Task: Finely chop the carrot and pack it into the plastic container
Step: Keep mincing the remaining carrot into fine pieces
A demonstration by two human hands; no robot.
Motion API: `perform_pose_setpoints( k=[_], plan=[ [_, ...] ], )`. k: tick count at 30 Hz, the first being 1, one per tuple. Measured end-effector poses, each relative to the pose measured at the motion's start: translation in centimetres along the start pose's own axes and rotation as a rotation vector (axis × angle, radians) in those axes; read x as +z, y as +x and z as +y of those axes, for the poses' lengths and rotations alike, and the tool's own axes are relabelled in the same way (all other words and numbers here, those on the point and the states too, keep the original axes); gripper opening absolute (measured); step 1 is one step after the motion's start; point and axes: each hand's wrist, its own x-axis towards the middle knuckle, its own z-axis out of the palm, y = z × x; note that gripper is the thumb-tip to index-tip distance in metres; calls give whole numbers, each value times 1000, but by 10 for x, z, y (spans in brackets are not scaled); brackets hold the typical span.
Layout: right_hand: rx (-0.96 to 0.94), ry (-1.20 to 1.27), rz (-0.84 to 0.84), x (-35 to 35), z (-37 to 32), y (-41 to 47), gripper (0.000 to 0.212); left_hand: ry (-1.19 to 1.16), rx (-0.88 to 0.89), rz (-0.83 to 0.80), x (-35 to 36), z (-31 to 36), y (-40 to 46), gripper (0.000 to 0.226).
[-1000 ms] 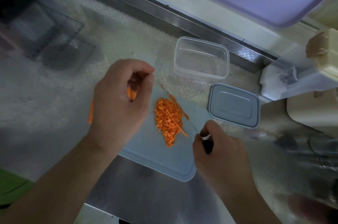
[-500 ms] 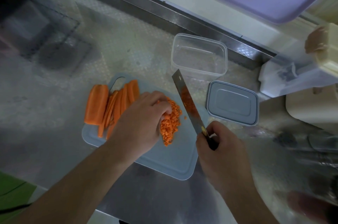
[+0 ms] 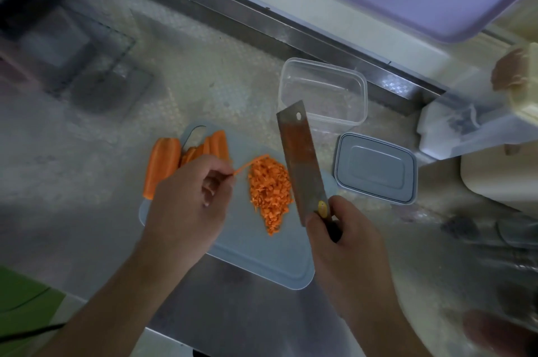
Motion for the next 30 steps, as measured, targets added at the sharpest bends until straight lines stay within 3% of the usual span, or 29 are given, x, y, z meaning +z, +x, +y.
perform_pose_setpoints(
  k=[3,10,15,20,25,30],
  plan=[
    [2,-12,-63,20,-3,-6,28,-83,-194,103,-7,-10,-17,15],
    [113,90,-201,67,0,-18,15,-72,-390,140,-6,-13,-40,8],
    [82,-5,-99,63,7,-17,16,161,-259,118,-8,1,-15,18],
    [80,-45,-96,60,6,-15,16,480,-122,-53,-1,3,13,42],
    [85,-26,-85,57,6,-15,15,508,19,-74,3,4,14,20],
    [52,-35,-54,55,8,-13,18,498,61,-190,15,-6,7,20]
  ],
)
